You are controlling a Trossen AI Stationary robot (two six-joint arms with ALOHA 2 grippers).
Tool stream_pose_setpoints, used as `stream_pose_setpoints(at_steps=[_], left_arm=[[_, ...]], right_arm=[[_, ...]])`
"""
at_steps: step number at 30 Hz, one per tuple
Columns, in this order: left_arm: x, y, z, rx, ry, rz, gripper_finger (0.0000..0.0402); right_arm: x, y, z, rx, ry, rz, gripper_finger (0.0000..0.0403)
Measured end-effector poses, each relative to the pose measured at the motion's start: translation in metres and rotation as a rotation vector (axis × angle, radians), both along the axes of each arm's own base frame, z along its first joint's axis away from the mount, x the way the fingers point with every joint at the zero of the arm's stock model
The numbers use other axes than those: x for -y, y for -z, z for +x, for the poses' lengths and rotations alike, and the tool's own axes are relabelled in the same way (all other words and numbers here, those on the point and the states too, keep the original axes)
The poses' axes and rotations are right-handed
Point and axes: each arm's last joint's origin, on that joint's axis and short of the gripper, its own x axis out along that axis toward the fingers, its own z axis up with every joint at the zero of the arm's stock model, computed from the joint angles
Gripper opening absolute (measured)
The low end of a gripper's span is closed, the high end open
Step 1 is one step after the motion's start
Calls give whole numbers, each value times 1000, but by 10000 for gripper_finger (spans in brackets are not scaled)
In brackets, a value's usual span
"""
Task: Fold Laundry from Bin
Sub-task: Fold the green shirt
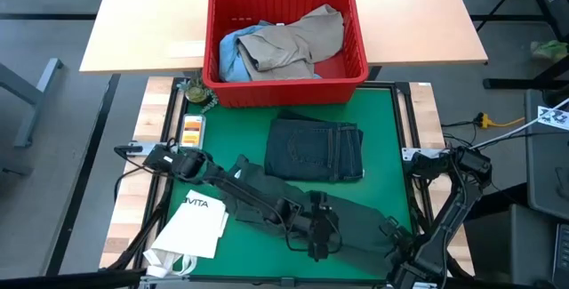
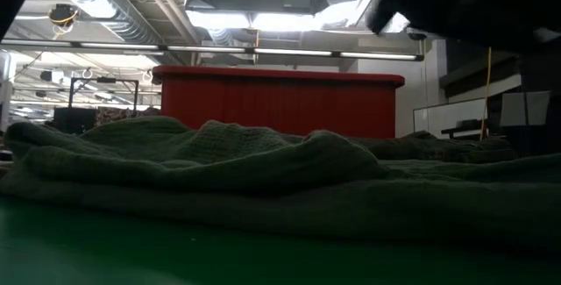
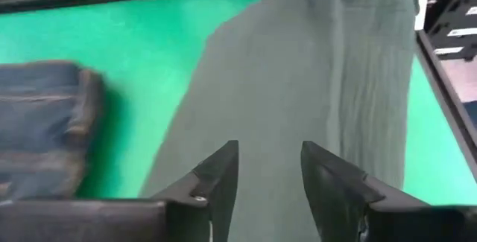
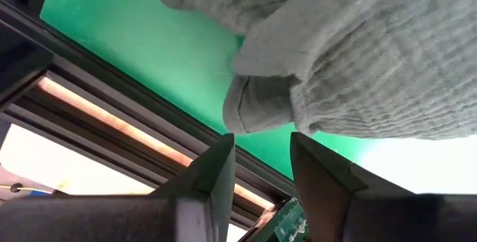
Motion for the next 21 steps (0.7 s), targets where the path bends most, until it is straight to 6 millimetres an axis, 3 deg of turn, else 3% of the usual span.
stream_pose_setpoints(at_steps=[6, 10, 15, 21], left_arm=[[-20, -56, -30, -98, -73, -87, 106], [-27, -77, -56, -224, -157, -182, 86], [-24, -63, -83, -463, -328, -185, 61], [-20, -37, -98, -638, -536, -144, 31]], right_arm=[[0, 0, 0, 13, 21, -5, 131], [-1, 0, 1, 36, 46, -17, 131], [0, 1, 3, 100, 28, -44, 131], [0, 1, 4, 133, 20, -55, 131]])
